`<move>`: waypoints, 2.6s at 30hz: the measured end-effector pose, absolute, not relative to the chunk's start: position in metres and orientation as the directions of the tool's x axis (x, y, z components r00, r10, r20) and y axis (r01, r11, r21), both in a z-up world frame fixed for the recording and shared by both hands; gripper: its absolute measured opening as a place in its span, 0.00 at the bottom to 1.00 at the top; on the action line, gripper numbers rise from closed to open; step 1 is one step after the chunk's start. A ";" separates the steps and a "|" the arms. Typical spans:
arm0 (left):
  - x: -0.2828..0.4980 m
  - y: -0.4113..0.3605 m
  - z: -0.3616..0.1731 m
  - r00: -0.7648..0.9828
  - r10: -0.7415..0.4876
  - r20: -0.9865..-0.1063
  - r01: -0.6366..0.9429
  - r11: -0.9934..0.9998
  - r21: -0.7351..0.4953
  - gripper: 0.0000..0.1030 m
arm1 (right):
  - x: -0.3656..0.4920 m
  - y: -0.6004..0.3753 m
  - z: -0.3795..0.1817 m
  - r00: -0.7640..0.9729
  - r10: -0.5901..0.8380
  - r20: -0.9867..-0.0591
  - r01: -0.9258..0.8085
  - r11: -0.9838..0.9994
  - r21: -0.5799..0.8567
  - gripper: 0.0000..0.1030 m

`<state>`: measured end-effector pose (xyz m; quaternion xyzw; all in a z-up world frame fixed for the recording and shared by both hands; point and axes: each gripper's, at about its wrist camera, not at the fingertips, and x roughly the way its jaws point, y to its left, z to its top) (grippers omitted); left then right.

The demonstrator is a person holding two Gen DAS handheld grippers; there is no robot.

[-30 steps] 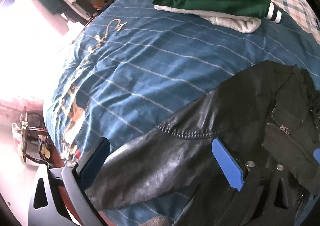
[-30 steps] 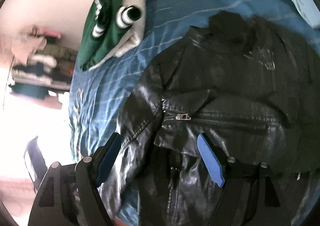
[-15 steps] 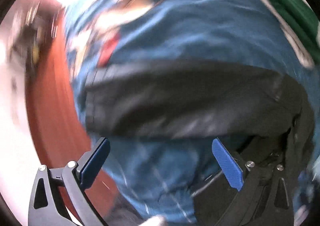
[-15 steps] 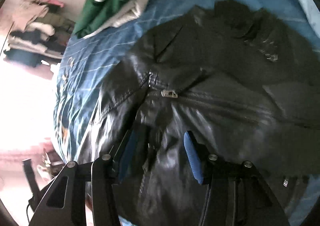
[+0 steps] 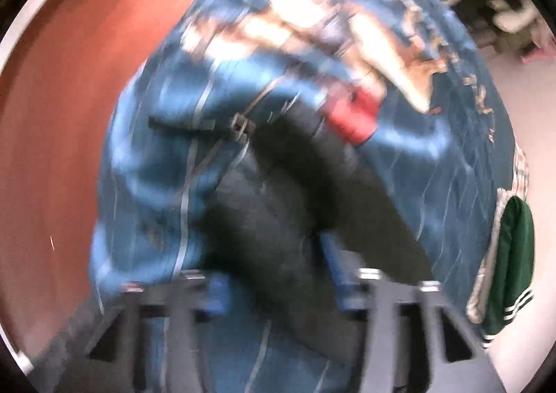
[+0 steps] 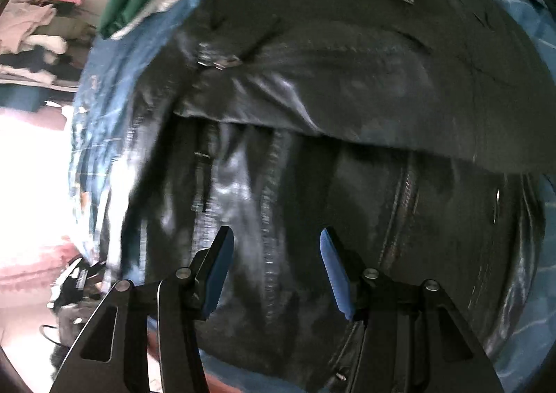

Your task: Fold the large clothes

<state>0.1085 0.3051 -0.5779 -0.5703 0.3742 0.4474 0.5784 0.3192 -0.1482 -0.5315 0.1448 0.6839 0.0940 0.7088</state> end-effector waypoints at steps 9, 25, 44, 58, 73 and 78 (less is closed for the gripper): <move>0.162 0.332 -0.559 0.416 0.141 -0.899 -0.898 0.223 -0.380 0.16 | 0.321 -0.114 -0.572 -0.079 -0.051 -0.996 -0.034 0.998 -0.049 0.54; 0.204 0.344 -0.563 0.446 0.125 -0.887 -0.868 0.302 -0.394 0.12 | 0.315 -0.112 -0.582 -0.046 -0.075 -0.996 0.049 0.996 -0.077 0.59; 0.352 0.092 -0.372 0.609 0.217 -0.763 -0.320 0.947 0.015 0.06 | 0.383 -0.174 -0.501 0.263 -0.153 -0.953 0.104 0.986 -0.129 0.59; 0.414 -0.186 -0.421 0.416 -0.234 -0.879 0.115 0.972 -0.204 0.07 | 0.324 -0.392 -0.501 0.141 -0.173 -0.975 0.380 0.919 -0.108 0.59; 0.396 -0.259 -0.463 0.288 -0.170 -0.942 0.113 0.983 -0.143 0.92 | 0.272 -0.473 -0.500 0.178 0.056 -0.982 0.472 0.871 0.135 0.59; 0.379 -0.255 -0.459 0.293 -0.132 -0.947 0.114 0.988 -0.103 0.93 | 0.282 -0.465 -0.479 0.221 0.085 -0.971 0.415 0.893 0.173 0.65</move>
